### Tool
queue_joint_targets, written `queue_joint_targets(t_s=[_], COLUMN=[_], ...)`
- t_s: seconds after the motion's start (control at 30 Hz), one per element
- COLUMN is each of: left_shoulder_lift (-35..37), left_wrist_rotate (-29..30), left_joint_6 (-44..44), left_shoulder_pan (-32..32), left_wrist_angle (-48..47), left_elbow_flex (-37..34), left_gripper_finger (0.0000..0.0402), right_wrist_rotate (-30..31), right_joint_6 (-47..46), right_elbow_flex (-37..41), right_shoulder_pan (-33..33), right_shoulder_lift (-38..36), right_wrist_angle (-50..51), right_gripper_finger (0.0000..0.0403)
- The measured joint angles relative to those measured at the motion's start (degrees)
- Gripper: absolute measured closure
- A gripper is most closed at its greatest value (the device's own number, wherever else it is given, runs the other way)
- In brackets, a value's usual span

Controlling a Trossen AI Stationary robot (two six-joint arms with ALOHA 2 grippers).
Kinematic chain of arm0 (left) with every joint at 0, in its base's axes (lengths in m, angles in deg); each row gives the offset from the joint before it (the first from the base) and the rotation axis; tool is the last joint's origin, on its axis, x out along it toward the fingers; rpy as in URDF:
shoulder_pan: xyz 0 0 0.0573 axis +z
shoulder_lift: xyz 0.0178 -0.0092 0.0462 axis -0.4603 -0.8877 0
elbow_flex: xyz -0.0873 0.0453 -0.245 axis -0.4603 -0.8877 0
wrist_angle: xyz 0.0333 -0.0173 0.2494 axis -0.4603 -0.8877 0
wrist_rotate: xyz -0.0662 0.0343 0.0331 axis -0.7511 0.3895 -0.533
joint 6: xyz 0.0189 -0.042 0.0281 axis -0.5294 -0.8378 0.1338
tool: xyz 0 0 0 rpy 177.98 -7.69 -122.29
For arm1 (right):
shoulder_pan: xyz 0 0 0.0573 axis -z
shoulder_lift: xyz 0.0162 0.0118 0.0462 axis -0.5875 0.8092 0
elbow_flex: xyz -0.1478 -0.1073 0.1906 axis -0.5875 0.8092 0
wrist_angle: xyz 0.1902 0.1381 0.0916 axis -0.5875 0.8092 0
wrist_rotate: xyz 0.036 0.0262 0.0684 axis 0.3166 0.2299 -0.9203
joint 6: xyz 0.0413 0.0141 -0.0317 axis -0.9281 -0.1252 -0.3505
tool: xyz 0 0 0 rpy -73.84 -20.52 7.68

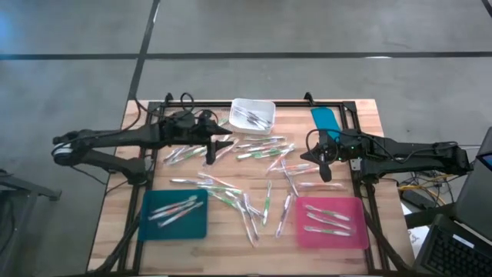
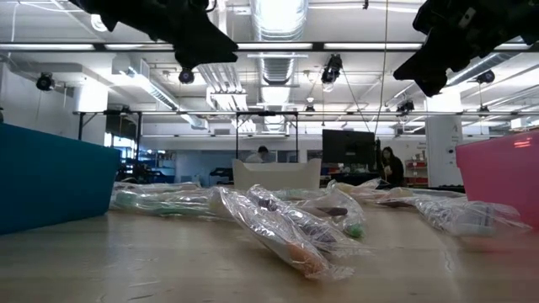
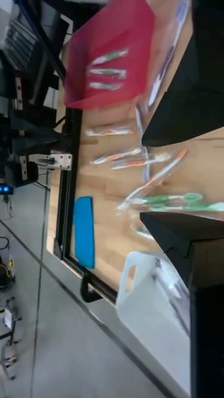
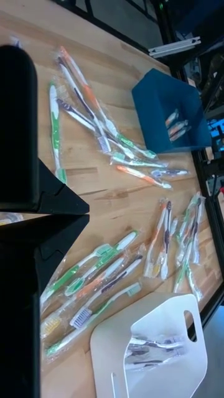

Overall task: Pick & Place Toothbrushes
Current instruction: Put the green toothbrush into the pink bin

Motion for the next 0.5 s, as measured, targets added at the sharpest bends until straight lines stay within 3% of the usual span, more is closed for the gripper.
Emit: queue_joint_targets(t_s=[0.17,0.5], left_shoulder_lift=[0.62,0.25], left_wrist_rotate=[-0.02,0.02], left_joint_6=[-3.31,-1.85], left_shoulder_pan=[-0.15,-0.15], left_wrist_angle=[0.4,0.37], left_elbow_flex=[-1.25,-1.58], left_gripper_finger=[0.0216,0.0216], right_wrist_rotate=[0.31,0.31], right_joint_6=[0.0,-4.64], right_elbow_flex=[-0.02,-0.02], right_shoulder_pan=[0.0,0.02], right_shoulder_lift=[1.22,5.32], right_wrist_angle=[-0.34,-0.29], right_gripper_finger=[0.0394,0.0394])
